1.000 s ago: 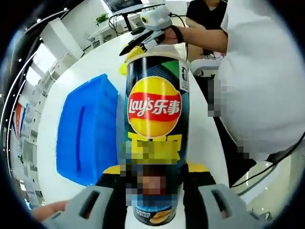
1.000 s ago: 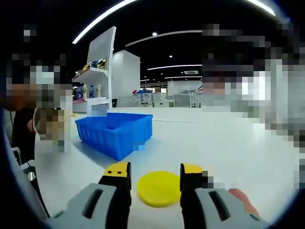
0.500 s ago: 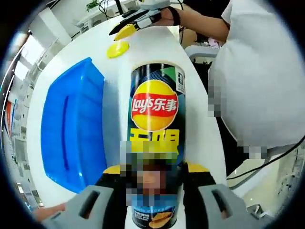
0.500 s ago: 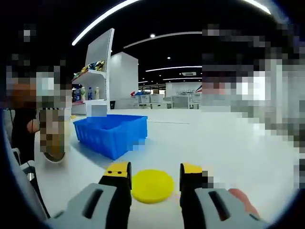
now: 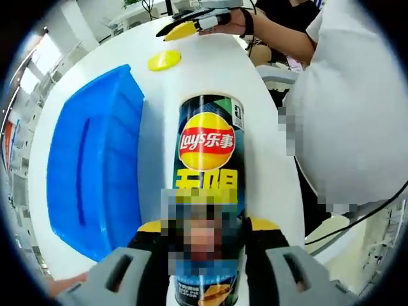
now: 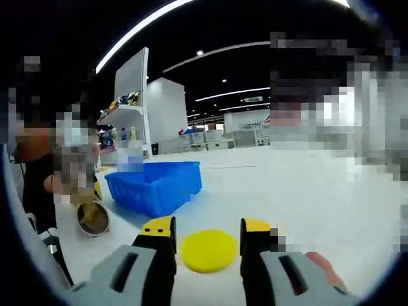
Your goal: Open the lid of the chip container on the table, take out the chips, place them into the box in front of the container, and close the lid
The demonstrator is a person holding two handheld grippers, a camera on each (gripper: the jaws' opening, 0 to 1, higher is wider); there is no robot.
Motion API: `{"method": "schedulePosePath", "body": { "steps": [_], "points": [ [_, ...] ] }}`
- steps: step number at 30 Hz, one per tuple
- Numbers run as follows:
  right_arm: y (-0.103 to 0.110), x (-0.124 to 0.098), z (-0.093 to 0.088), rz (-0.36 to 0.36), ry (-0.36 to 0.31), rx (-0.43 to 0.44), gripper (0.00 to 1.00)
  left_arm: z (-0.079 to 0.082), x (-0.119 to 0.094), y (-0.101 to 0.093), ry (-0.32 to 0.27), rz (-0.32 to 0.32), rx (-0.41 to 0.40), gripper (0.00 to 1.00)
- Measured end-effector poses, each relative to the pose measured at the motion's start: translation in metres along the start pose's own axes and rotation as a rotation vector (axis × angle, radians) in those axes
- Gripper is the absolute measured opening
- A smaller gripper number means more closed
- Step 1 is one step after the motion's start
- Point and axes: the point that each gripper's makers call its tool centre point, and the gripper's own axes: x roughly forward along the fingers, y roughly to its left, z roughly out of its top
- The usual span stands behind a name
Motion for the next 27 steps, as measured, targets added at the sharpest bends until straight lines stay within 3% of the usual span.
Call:
{"method": "schedulePosePath", "body": {
  "steps": [19, 27],
  "points": [
    [0.011, 0.005, -0.001, 0.047, 0.020, 0.007, 0.39, 0.004, -0.005, 0.006, -0.037, 0.016, 0.020, 0.46],
    [0.014, 0.005, -0.002, 0.051, 0.026, 0.005, 0.38, 0.010, -0.008, 0.007, -0.074, 0.036, 0.034, 0.52]
  ]
}}
